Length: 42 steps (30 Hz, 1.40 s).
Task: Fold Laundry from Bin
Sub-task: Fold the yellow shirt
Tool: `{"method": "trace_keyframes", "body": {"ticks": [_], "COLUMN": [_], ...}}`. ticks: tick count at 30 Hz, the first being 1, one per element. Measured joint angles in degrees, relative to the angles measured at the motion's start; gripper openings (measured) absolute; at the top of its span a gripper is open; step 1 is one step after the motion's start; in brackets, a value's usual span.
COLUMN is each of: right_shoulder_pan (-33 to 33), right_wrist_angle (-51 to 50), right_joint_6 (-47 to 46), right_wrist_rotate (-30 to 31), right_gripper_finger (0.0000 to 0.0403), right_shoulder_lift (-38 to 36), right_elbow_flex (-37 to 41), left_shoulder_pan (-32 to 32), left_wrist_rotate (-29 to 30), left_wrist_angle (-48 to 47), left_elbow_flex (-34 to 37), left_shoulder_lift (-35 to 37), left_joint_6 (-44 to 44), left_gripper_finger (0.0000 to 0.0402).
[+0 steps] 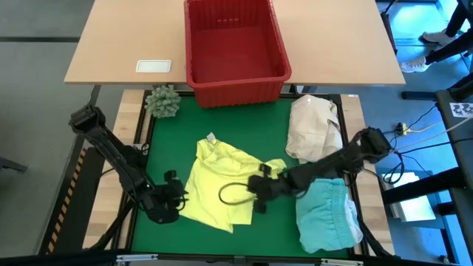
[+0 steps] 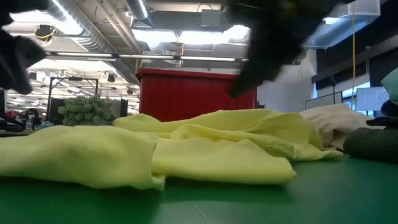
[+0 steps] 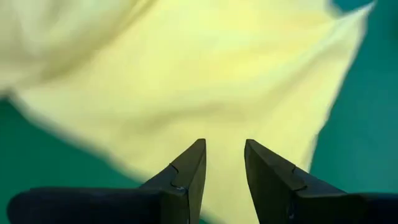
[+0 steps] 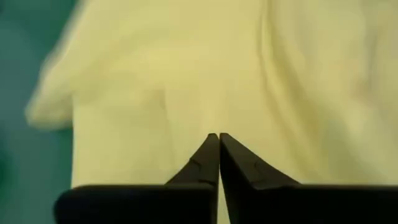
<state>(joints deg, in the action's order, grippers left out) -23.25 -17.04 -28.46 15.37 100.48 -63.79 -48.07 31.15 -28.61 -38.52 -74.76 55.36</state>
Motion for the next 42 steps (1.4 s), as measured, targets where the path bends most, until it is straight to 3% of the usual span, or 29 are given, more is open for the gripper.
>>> {"method": "trace_keyframes", "body": {"ticks": [6,13,21,27,35,42], "right_shoulder_pan": [7.0,12.2,13.2,15.6,19.2,21.9], "right_wrist_angle": [14.5,18.3,27.8,27.6,25.3,26.3], "right_joint_6": [9.8,12.5,15.5,15.4,12.1,10.3], "right_wrist_rotate": [-5.1,-11.3,-18.4,-17.6,-8.4,-9.6], "right_gripper_finger": [0.0008,0.0006,0.0003,0.0002,0.0002,0.0002], "right_shoulder_lift": [3.4,9.6,13.4,16.1,16.4,16.3], "right_elbow_flex": [-0.1,0.0,0.0,0.0,-0.1,-0.1], "left_shoulder_pan": [2.8,4.9,6.3,6.9,4.9,3.4], "left_wrist_rotate": [1.2,-2.0,-1.9,-3.9,-6.7,-7.3], "left_wrist_angle": [10.9,12.8,15.1,16.5,19.1,19.2], "left_elbow_flex": [-0.1,-0.1,-0.2,-0.2,-0.2,-0.2], "left_shoulder_lift": [-5.2,-14.4,-17.9,-18.5,-18.6,-18.6], "left_joint_6": [-9.3,-9.5,-9.1,-9.0,-9.2,-7.5], "left_gripper_finger": [0.0105,0.0105,0.0105,0.0105,0.0105,0.0105]}}
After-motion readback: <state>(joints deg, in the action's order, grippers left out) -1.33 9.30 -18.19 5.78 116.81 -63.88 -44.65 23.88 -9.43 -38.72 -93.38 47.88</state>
